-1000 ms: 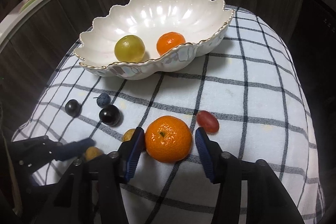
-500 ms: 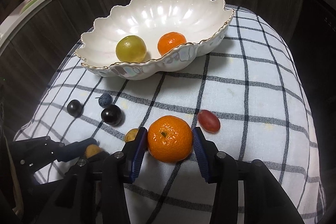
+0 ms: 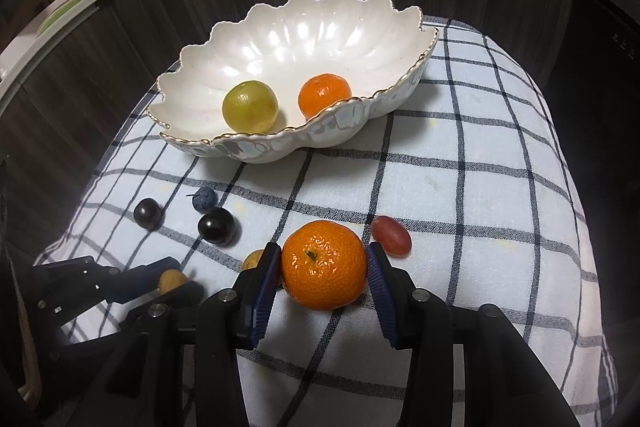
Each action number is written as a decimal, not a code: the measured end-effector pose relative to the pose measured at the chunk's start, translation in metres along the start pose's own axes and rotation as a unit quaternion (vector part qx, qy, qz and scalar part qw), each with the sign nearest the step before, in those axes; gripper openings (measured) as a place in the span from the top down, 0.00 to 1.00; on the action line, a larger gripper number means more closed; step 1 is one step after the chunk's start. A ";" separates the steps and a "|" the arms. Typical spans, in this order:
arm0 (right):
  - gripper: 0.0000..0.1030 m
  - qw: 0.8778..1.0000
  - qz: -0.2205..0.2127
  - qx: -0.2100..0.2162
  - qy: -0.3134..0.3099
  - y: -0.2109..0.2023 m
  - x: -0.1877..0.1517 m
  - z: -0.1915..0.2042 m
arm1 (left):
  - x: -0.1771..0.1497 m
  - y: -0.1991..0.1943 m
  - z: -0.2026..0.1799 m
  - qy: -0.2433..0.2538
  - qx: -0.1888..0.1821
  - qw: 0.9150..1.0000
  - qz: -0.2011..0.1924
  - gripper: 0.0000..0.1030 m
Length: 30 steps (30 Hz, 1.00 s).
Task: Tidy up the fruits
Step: 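Lift the longan with the left tool while the right tool lifts the mandarin toward the bowl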
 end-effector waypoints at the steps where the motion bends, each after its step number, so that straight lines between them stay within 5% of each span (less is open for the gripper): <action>1: 0.57 1.000 -0.001 0.000 0.000 -0.001 0.000 0.000 | 0.001 -0.001 0.000 0.000 0.001 1.000 -0.001 0.79; 30: 0.57 0.999 -0.040 0.000 -0.016 -0.045 0.017 0.020 | 0.024 -0.048 0.014 -0.020 0.010 0.999 -0.046 0.79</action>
Point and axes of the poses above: each gripper's, at about its wrist camera, not at the fingertips, and y roughly the way its jaws point, z to its left, x to its top, the point moved 2 cm from there along y, roughly the way its jaws point, and after that the axes turned 5 degrees about x, right-handed, at the moved point
